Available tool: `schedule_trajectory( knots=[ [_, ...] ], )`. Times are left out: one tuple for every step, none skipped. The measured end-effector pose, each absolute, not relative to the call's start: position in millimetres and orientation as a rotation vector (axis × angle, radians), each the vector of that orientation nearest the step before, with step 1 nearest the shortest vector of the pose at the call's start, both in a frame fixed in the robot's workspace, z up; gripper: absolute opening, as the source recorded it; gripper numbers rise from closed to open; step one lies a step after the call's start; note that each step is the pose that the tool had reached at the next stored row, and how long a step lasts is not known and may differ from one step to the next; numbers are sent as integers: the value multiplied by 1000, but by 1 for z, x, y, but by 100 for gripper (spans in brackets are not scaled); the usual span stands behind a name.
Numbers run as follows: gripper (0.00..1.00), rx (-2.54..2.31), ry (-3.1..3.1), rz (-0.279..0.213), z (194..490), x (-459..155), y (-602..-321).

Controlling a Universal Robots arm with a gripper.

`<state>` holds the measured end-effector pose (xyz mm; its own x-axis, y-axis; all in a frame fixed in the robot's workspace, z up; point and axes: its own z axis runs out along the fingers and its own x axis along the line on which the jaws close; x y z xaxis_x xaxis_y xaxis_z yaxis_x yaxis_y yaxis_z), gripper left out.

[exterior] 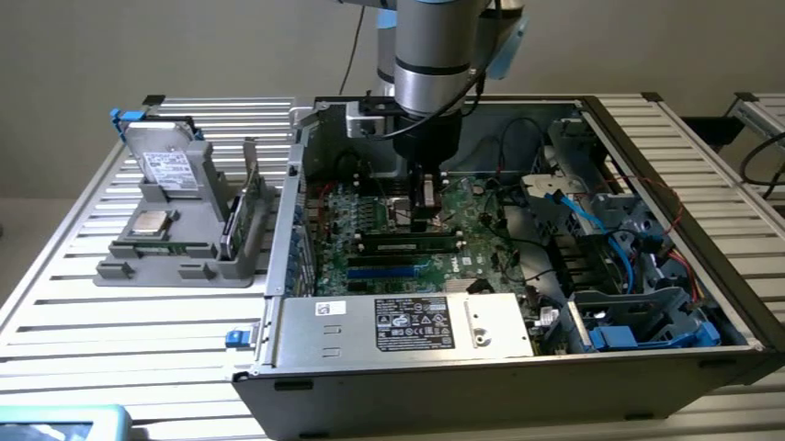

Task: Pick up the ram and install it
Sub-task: 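Press down the ram until it locks into place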

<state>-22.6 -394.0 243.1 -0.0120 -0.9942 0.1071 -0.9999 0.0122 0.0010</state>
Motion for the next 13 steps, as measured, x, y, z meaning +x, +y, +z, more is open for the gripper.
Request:
schedule_trajectory(
  knots=[
    [11, 2151, -2177, 111, 243, -22, -395],
    [11, 2151, -2177, 111, 243, -22, -395],
    [11, 2151, -2177, 111, 243, -22, -395],
    [11, 2151, -2177, 111, 243, -22, -395],
    [11, 2151, -2177, 111, 243, -22, -395],
    [11, 2151, -2177, 111, 243, -22, -395],
    [11, 2151, -2177, 111, 243, -22, -395],
    [11, 2151, -2177, 111, 243, -22, -395],
    [11, 2151, -2177, 111, 243, -22, -395],
    [11, 2151, -2177, 111, 243, -22, -395],
    [11, 2151, -2177, 111, 243, -22, -395],
    [11, 2151, -2177, 111, 243, -22, -395],
    [11, 2151, -2177, 111, 243, -22, -395]
  ],
)
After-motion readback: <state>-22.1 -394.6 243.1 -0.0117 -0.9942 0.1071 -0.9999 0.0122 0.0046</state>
